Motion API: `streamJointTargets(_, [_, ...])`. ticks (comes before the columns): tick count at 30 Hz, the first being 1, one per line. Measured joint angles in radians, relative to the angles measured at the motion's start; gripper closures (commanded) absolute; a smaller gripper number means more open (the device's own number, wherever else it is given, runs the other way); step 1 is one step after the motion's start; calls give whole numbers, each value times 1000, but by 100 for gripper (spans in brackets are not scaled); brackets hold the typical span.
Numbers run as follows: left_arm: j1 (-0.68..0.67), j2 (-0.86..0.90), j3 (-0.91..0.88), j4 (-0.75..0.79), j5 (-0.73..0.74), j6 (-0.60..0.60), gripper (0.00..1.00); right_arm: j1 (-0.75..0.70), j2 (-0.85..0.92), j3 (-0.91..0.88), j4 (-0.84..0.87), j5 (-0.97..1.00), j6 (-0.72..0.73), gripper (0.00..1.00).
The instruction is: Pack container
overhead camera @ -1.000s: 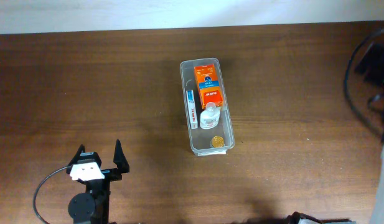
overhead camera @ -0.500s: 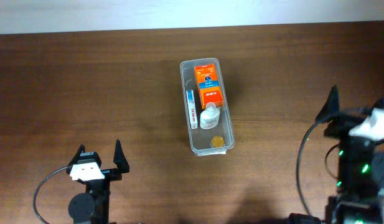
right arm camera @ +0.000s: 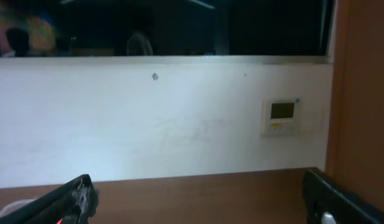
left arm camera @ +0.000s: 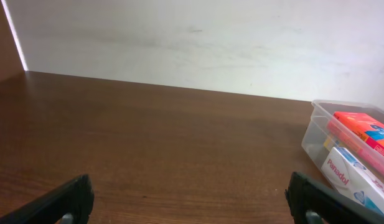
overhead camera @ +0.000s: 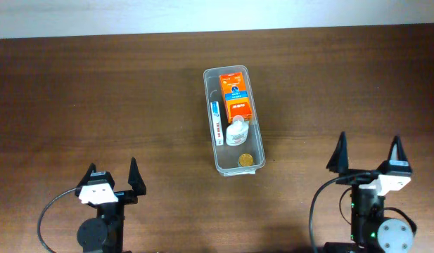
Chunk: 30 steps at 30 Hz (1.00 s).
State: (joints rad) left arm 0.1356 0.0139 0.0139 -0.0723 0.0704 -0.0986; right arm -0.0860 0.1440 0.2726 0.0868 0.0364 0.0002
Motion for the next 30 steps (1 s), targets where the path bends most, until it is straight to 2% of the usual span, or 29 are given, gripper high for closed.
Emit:
streamJointTargets(9, [0, 0, 0, 0, 0, 0, 1, 4, -125, -100, 14, 0, 0, 1])
streamJointTargets(24, [0, 0, 0, 0, 0, 0, 1, 5, -129, -239, 89, -65, 4, 2])
streamJointTargets(30, [0, 0, 0, 0, 0, 0, 1, 6, -129, -262, 63, -65, 5, 2])
